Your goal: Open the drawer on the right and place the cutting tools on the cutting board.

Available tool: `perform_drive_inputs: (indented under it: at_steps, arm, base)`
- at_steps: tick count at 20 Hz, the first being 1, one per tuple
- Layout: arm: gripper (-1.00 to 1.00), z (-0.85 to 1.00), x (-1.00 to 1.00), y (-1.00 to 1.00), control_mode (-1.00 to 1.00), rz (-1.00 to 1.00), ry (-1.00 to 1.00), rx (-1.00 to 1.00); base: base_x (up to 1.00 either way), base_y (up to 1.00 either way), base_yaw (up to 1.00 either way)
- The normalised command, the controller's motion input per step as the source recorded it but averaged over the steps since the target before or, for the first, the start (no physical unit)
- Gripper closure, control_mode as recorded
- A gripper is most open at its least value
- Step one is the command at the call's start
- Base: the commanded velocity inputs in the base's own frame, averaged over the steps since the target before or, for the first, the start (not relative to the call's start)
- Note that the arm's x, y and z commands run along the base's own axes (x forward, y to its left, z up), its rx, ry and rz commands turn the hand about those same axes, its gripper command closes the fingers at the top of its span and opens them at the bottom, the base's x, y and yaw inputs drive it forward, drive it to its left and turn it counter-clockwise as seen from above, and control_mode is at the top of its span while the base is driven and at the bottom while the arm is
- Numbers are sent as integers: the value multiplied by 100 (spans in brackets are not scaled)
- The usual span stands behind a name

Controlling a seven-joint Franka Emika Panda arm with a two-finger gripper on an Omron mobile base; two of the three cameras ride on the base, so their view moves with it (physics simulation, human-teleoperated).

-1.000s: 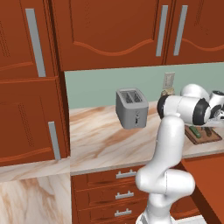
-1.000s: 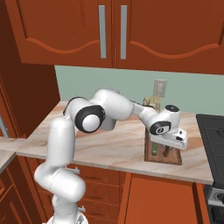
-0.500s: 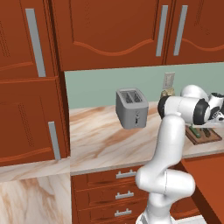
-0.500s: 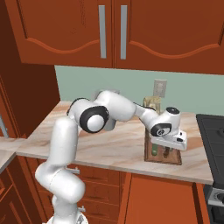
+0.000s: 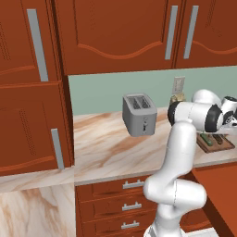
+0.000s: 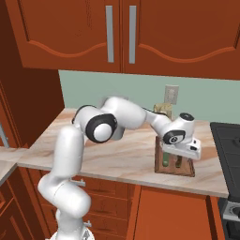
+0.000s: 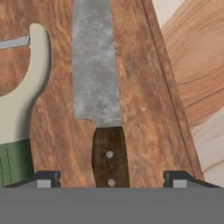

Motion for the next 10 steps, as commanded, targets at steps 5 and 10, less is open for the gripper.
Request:
perform_drive_inputs:
  at_steps: [5,10]
  arm:
    - [-100,75,-34,0,-100,0,-8,9]
    - [-100,63,-88,0,-100,1,-14,3]
  base:
    - [0,0,0]
    - [0,0,0]
